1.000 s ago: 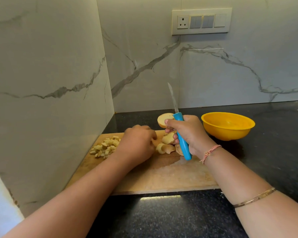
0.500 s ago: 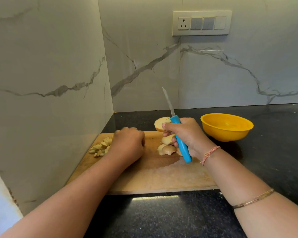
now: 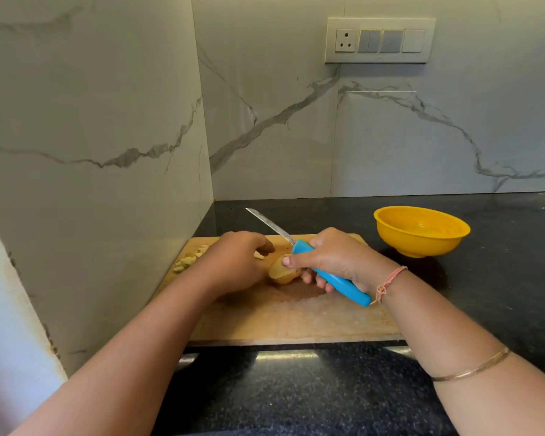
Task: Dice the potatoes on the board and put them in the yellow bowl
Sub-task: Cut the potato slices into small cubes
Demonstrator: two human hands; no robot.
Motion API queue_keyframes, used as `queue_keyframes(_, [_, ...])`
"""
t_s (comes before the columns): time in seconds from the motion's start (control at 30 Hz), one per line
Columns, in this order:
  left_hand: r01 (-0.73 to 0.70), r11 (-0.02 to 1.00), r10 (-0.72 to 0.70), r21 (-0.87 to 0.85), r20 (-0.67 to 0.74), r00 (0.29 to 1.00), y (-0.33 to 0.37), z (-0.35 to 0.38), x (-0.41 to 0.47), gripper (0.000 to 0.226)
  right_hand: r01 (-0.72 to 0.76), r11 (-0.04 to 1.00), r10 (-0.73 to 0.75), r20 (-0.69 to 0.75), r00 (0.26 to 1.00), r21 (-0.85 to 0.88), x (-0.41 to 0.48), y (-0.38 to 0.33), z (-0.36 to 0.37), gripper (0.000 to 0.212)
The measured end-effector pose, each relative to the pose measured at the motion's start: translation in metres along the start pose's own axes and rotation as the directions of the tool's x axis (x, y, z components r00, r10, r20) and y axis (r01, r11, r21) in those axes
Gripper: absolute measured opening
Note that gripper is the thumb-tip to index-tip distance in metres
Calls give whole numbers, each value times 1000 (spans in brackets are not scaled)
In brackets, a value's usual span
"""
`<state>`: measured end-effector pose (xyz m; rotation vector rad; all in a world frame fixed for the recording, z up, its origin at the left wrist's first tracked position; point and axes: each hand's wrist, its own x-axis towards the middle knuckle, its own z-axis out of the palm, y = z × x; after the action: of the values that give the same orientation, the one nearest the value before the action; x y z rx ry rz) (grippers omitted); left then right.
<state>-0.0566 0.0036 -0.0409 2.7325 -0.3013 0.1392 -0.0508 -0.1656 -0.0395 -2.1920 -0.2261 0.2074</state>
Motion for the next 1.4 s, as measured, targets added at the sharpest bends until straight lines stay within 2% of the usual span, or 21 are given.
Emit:
queue_keyframes(0.1, [-81, 995, 87, -58, 112, 990, -2, 5, 2, 55, 16, 1000, -15, -52, 999, 21, 0, 0, -2, 31])
queue_keyframes(0.27, [-144, 989, 142, 11, 136, 981, -2, 16, 5, 58, -19, 1000, 21, -64, 998, 23, 0, 0, -2, 24])
queue_keyframes(0.37, [-102, 994, 98, 33, 104, 990, -1, 17, 6, 55, -48, 991, 56, -58, 997, 121, 1, -1, -3, 22])
queue_keyframes(0.43, [-23, 998, 21, 53, 48, 999, -1, 16, 6, 59, -80, 975, 88, -29, 996, 207, 0, -4, -7, 22])
queue_keyframes(0.5, [66, 992, -64, 109, -27, 998, -1, 16, 7, 64, -111, 970, 113, 7, 994, 216, -3, -7, -8, 24])
queue_keyframes(0.6, [157, 980, -149, 123, -73, 986, -5, 16, 8, 72, -107, 993, 108, -9, 994, 54, -12, -11, -3, 29])
queue_keyframes(0.7, [173, 985, -173, 24, -7, 985, -10, 14, 12, 69, -61, 992, 54, -70, 996, -107, -26, -13, 3, 36])
queue_keyframes(0.77, [169, 985, -168, -27, 30, 985, -13, 12, 14, 65, -42, 968, 12, -122, 992, -246, -36, -15, 6, 35])
queue_keyframes(0.87, [158, 987, -158, -35, 11, 987, -14, 13, 14, 59, -39, 919, -31, -171, 985, -393, -50, -18, 11, 34])
queue_keyframes(1.2, [157, 987, -158, -33, -54, 986, -11, 18, 11, 58, -31, 845, -86, -192, 978, -534, -70, -33, 24, 36])
queue_keyframes(1.4, [163, 986, -165, -41, -43, 985, -11, 18, 11, 56, -64, 739, -82, -183, 980, -671, -69, -36, 40, 25])
